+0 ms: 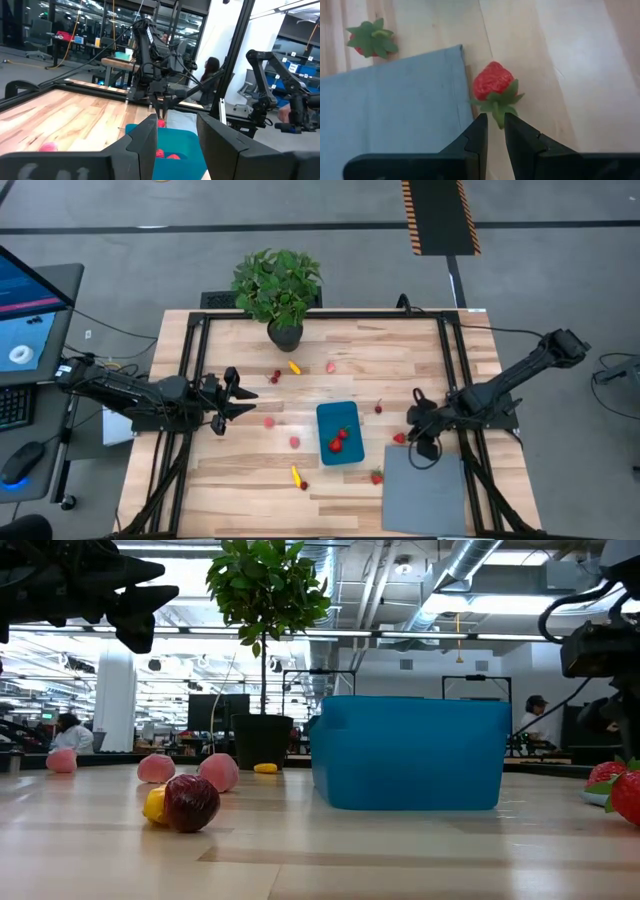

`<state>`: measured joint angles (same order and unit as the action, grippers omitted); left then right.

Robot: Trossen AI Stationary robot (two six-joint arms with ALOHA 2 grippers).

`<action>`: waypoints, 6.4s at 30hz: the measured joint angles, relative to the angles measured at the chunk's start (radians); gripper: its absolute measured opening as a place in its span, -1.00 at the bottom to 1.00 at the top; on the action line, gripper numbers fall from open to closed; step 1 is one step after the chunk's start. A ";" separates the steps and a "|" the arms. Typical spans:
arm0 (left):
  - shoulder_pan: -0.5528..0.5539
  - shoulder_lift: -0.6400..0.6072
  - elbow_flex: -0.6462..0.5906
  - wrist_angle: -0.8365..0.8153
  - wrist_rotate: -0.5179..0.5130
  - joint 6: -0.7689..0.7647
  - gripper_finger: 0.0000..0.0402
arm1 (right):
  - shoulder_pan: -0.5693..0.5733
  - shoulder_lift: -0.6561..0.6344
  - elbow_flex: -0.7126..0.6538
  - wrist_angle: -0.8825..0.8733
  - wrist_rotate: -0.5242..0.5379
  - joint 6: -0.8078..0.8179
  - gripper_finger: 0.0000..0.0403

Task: Pick and placing Produce into tupperware
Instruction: Put the top strawberry into the blue bin

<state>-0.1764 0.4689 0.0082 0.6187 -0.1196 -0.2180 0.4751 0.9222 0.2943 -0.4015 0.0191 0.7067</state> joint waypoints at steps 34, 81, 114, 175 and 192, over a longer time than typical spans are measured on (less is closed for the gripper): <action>0.000 0.000 0.000 0.000 -0.031 -0.007 -0.36 | -0.061 0.078 0.000 0.250 -0.017 -0.027 -0.94; 0.000 0.000 0.000 0.000 -0.044 -0.045 -0.36 | -0.641 -0.571 -0.246 0.874 -0.258 -0.411 -0.94; 0.000 0.001 0.000 -0.092 -0.167 -0.216 -0.36 | -0.642 -0.801 -0.288 0.868 -0.018 0.335 -0.95; 0.000 0.001 0.000 -0.090 -0.236 -0.029 -0.36 | -0.409 -0.671 -0.213 0.551 0.316 -0.785 -0.95; 0.000 0.001 0.000 -0.090 -0.236 -0.030 -0.36 | -0.303 -0.118 0.044 0.544 0.136 -0.554 -0.95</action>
<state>-0.1761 0.4694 0.0082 0.5289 -0.3557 -0.2481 0.1726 0.8038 0.3386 0.1426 0.1553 0.1532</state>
